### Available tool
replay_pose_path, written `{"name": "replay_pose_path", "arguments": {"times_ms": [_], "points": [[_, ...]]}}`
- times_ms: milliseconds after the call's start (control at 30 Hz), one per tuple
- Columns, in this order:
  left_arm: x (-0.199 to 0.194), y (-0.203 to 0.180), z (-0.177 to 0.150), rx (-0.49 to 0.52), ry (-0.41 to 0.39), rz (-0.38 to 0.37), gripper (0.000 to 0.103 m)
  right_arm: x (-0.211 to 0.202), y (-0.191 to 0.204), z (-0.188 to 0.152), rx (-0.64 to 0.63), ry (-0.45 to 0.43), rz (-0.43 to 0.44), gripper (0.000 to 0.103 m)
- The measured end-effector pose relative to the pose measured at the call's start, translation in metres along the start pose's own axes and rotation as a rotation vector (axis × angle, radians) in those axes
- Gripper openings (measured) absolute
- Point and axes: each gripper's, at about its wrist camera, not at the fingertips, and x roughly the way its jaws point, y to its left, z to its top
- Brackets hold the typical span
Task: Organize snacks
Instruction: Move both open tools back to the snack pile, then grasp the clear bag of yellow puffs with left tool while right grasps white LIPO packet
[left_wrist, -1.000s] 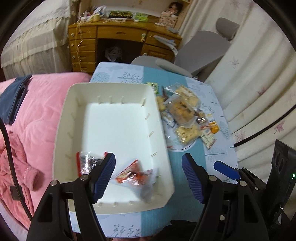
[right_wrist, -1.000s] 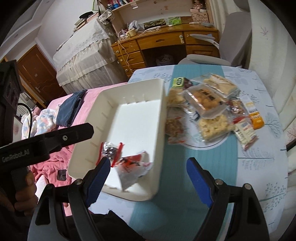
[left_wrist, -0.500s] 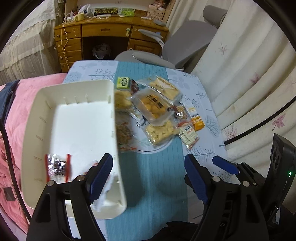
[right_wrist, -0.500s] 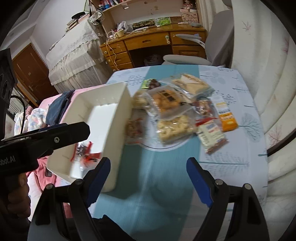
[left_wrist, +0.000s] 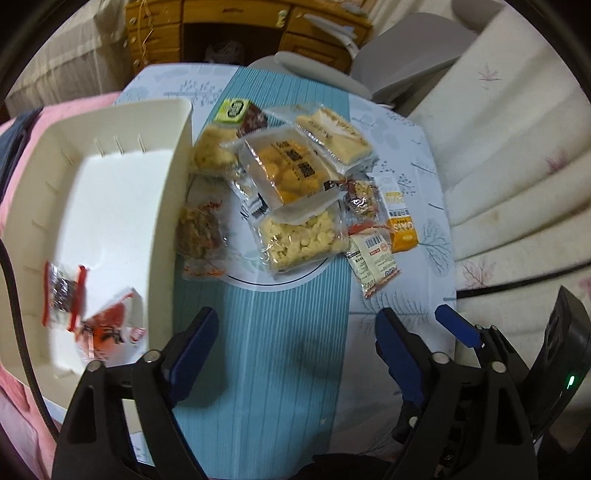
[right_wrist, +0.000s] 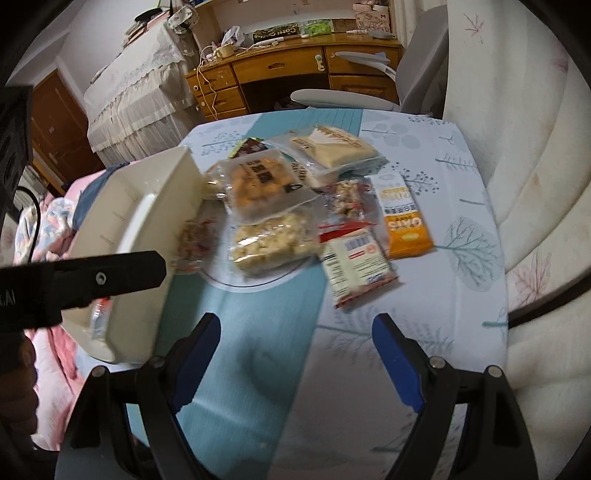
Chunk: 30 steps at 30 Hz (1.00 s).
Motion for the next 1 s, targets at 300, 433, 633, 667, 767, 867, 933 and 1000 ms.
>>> {"name": "replay_pose_path", "arguments": {"times_ms": [300,433,633,667,767,867,933,1000], "points": [[0.055,-0.006,0.021,-0.156,0.120,0.035,0.092,0.034,-0.025,0.007,-0.127,-0.006,-0.033,0.085],[0.080,-0.006,0.030,-0.226,0.165,0.072,0.092,0.051,-0.032,0.008,-0.173,-0.004,-0.020,0.085],[0.110,-0.002,0.045,-0.308,0.205,0.100,0.096,0.073,-0.034,0.006,-0.264,-0.010,-0.016,0.085],[0.112,-0.002,0.047,-0.313,0.205,0.104,0.097,0.077,-0.034,0.006,-0.276,-0.011,-0.017,0.085],[0.120,0.000,0.054,-0.339,0.202,0.114,0.098,0.085,-0.034,0.006,-0.298,-0.020,-0.011,0.085],[0.128,0.005,0.062,-0.370,0.201,0.121,0.098,0.093,-0.033,0.007,-0.325,-0.034,-0.021,0.085],[0.134,0.008,0.067,-0.395,0.200,0.122,0.099,0.098,-0.032,0.008,-0.326,-0.028,-0.014,0.085],[0.138,0.012,0.070,-0.409,0.209,0.122,0.102,0.103,-0.032,0.009,-0.320,-0.025,-0.009,0.085]]}}
